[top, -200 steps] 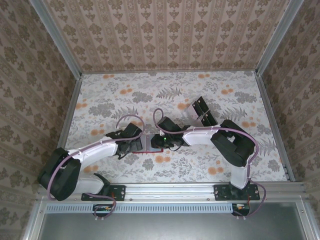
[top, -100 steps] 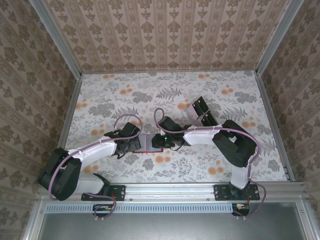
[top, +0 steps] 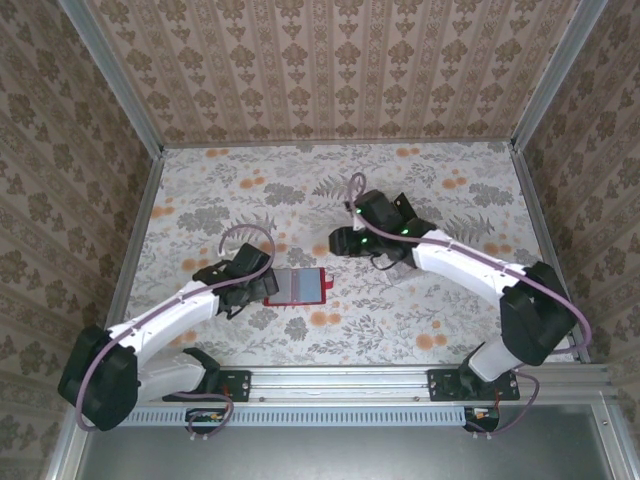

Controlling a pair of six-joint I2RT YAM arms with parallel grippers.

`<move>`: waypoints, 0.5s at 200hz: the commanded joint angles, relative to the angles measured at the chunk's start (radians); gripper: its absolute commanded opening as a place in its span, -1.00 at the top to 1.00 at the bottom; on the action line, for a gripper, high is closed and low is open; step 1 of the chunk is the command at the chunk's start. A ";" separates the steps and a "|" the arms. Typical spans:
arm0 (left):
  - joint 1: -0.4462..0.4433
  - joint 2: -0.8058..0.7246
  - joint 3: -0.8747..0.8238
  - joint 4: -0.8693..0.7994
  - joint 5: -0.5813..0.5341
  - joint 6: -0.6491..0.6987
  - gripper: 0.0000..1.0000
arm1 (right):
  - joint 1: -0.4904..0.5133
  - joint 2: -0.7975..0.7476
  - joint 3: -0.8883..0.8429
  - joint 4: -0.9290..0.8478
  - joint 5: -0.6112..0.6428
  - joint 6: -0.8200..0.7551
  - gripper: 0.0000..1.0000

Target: Put the credit cards into the card holder

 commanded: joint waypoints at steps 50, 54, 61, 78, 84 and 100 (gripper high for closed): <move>0.007 -0.057 0.064 -0.055 0.002 0.033 -1.00 | -0.181 -0.039 -0.040 -0.261 0.277 -0.237 0.05; 0.007 -0.056 0.064 -0.053 0.003 0.033 -1.00 | -0.183 -0.039 -0.042 -0.263 0.288 -0.242 0.05; 0.007 -0.055 0.062 -0.051 0.003 0.032 -0.99 | -0.185 -0.038 -0.046 -0.265 0.305 -0.250 0.05; 0.007 -0.050 0.059 -0.047 0.007 0.030 -1.00 | -0.193 -0.025 -0.052 -0.268 0.335 -0.267 0.06; 0.006 -0.049 0.059 -0.045 0.009 0.028 -1.00 | -0.195 -0.019 -0.054 -0.268 0.345 -0.273 0.07; 0.006 -0.047 0.059 -0.045 0.010 0.029 -1.00 | -0.201 -0.009 -0.061 -0.267 0.370 -0.284 0.07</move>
